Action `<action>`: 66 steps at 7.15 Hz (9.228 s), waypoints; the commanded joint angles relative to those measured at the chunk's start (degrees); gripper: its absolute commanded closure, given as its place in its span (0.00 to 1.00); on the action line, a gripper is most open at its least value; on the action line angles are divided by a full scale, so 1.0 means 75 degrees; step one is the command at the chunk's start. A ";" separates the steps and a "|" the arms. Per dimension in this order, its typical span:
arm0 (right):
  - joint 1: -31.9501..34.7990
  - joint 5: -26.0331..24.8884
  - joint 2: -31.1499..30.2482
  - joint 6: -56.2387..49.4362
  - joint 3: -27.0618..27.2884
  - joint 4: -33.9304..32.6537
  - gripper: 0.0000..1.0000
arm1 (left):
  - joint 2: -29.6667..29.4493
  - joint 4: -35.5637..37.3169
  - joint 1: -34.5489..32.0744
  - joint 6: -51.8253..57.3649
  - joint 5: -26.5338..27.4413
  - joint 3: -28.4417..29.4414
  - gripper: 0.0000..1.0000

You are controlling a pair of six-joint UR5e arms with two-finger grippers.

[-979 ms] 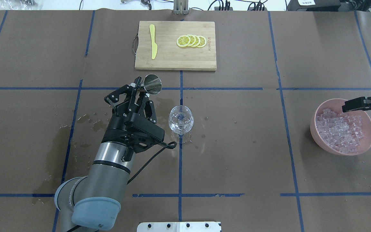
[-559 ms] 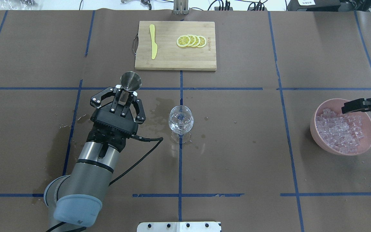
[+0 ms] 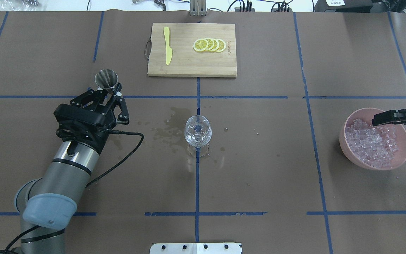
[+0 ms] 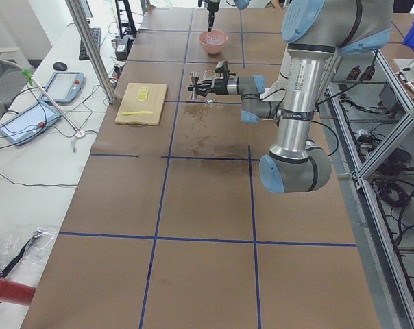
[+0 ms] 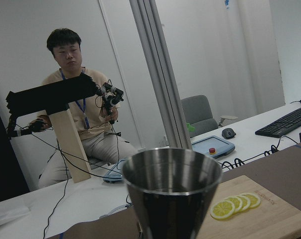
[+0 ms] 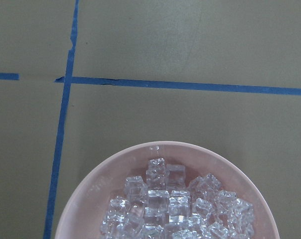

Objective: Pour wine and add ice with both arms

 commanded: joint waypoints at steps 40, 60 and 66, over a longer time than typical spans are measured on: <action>-0.0705 -0.0097 -0.0621 0.0247 -0.0413 0.1047 1.00 | 0.2528 -0.1737 -0.0826 -0.1445 -0.1961 -0.0066 1.00; 0.0515 0.0782 -0.0423 0.0750 0.0878 0.1680 1.00 | 0.2423 -0.1620 0.1529 -0.4647 0.1648 0.2350 0.67; 0.0515 0.0793 -0.0235 0.0938 0.0960 0.1703 1.00 | 0.2423 -0.1608 0.1541 -0.4299 0.1590 0.2350 0.15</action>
